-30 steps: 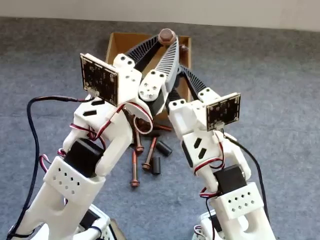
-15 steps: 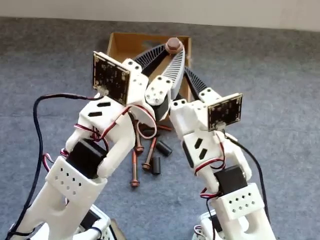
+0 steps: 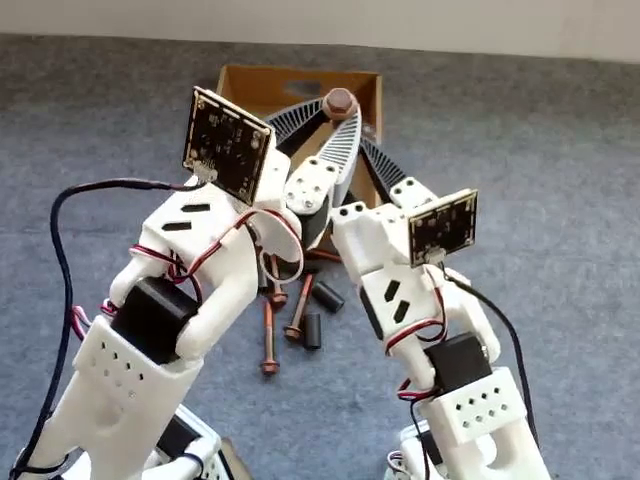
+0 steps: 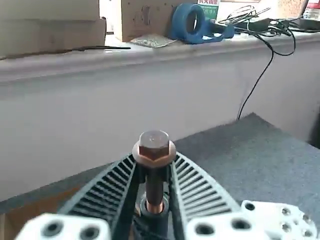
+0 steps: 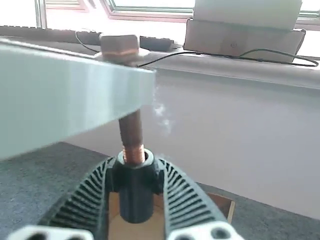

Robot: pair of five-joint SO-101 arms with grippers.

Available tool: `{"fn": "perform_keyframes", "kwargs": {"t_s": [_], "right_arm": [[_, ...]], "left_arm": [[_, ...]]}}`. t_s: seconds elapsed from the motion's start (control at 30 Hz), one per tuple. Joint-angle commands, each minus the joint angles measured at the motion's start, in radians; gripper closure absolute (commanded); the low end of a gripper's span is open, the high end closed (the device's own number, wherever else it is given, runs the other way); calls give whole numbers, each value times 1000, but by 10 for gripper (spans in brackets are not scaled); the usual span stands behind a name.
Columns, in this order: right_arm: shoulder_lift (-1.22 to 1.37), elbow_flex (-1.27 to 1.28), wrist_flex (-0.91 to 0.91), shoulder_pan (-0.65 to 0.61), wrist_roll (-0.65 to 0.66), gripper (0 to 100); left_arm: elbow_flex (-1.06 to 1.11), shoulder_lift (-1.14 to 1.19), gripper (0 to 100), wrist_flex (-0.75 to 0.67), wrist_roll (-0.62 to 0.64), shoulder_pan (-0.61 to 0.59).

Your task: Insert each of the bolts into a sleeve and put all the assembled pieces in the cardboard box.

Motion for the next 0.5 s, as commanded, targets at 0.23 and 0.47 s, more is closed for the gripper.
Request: {"fn": "perform_keyframes", "kwargs": {"t_s": [0.23,0.47], "right_arm": [[4,-28,2,1,-2,992],[-1,-28,2,1,-2,992]], "left_arm": [[-280,170,992,221,-54,-39],[-397,257,992,334,-57,-42]]}}
